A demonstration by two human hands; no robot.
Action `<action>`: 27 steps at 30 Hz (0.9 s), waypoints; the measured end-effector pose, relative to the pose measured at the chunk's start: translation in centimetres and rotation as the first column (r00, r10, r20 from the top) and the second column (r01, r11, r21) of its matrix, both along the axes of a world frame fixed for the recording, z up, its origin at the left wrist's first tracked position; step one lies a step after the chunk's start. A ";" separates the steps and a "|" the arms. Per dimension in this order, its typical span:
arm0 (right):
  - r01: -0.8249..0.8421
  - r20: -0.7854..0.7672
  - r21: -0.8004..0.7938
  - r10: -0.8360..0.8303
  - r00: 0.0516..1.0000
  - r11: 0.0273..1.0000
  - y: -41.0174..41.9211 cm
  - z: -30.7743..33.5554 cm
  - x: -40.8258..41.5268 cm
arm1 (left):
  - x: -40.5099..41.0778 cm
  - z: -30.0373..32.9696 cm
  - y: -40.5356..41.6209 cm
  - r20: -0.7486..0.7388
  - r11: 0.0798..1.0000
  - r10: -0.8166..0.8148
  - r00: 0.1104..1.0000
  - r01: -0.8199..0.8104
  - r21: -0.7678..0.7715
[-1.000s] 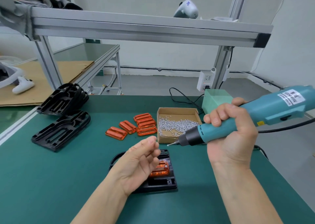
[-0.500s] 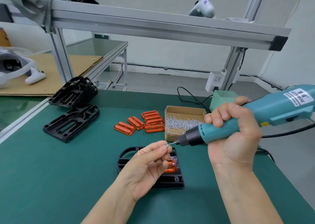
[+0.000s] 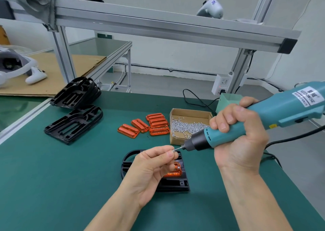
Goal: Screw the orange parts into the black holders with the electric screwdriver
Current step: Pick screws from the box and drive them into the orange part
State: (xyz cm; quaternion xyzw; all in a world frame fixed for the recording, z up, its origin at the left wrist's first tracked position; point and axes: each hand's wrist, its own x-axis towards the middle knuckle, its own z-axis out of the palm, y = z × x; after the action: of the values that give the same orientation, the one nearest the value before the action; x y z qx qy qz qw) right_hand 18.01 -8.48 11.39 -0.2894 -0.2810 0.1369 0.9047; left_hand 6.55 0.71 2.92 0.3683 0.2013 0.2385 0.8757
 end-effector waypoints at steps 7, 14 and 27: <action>-0.069 -0.029 -0.022 0.068 0.997 0.997 0.1 -0.2 0.5 | -0.1 0.1 0.8 -0.005 0.973 -0.023 1.000 0.023 0.231; -0.080 -0.039 -0.051 0.078 0.996 0.995 0.4 -0.7 1.0 | -0.3 -0.2 1.2 -0.053 0.929 -0.050 0.997 0.066 0.365; -0.126 -0.008 -0.128 0.126 0.992 0.984 2.8 -1.9 0.9 | -3.4 -1.1 4.2 -0.309 0.691 0.275 0.911 0.037 0.722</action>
State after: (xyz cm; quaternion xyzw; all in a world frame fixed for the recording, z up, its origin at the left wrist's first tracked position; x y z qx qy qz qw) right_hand 18.88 -5.66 9.48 -0.3287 -0.2895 0.2118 0.8737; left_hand 3.16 4.89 1.85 0.7042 0.2886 0.2761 0.5870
